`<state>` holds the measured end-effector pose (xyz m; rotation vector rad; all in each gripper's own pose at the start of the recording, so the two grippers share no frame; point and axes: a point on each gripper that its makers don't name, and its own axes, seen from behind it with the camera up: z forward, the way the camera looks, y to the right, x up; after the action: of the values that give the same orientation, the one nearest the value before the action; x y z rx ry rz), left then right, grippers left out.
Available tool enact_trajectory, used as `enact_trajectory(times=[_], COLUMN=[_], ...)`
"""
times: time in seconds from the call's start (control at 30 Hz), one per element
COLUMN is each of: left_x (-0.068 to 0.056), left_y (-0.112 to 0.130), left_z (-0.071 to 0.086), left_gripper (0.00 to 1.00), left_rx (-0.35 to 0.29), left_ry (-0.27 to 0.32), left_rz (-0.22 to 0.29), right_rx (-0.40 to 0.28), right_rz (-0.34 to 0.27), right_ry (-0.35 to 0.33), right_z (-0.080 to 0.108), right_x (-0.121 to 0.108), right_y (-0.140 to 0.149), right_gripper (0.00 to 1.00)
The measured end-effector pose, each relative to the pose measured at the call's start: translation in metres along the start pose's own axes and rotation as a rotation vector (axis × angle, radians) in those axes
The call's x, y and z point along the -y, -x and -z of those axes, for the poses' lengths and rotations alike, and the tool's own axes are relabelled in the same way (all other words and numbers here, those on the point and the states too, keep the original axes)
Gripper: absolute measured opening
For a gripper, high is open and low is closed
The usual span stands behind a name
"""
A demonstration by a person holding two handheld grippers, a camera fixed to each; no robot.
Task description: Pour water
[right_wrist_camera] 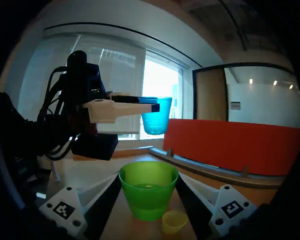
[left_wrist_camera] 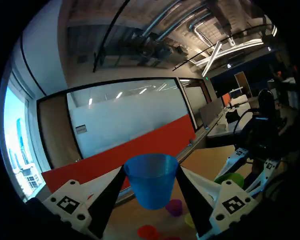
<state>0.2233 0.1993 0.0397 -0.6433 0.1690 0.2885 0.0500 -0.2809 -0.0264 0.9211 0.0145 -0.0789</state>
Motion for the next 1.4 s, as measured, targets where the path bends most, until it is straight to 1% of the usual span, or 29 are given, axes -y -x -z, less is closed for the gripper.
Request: enact_trajectory(times=[0.07,0.17,0.27,0.37,0.67,0.8,0.97,1.17,1.27,1.4], left_x=[-0.001,0.001,0.001,-0.001,-0.015,-0.019,-0.027,-0.037,-0.041,-0.046], left_y=[0.002,0.005,0.008,0.013,0.031,0.039,0.045,0.052,0.061,0.073], left_z=[-0.001,-0.001,0.0,0.001,0.007,0.01,0.013,0.018,0.02,0.021], left_gripper=[0.88,0.88,0.88,0.88,0.88,0.88,0.88,0.88,0.88,0.88], left_rx=[0.006,0.014,0.024,0.042,0.081,0.081,0.066,0.05,0.063,0.086], left_ry=[0.007,0.014,0.014,0.015,0.066,0.094,0.131,0.173,0.186,0.207], left_rz=[0.051,0.098,0.1,0.098,0.139,0.15,0.164,0.168,0.172,0.19], right_rx=[-0.002,-0.004,-0.004,-0.004,0.014,0.033,0.047,0.056,0.078,0.099], right_rz=[0.0,0.002,0.001,-0.007,-0.017,-0.016,-0.018,-0.015,-0.004,0.003], right_ry=[0.0,0.0,-0.001,-0.003,-0.025,-0.039,-0.057,-0.09,-0.09,-0.092], right_z=[0.001,0.002,0.003,0.004,0.008,0.012,0.016,0.018,0.017,0.017], right_x=[0.0,0.0,-0.001,-0.001,-0.001,-0.002,-0.003,0.003,0.002,0.002], right_y=[-0.001,-0.002,-0.003,-0.005,-0.004,0.0,0.003,0.007,0.012,0.018], right_gripper=[0.91,0.91,0.91,0.91,0.91,0.91,0.91,0.91,0.91,0.91])
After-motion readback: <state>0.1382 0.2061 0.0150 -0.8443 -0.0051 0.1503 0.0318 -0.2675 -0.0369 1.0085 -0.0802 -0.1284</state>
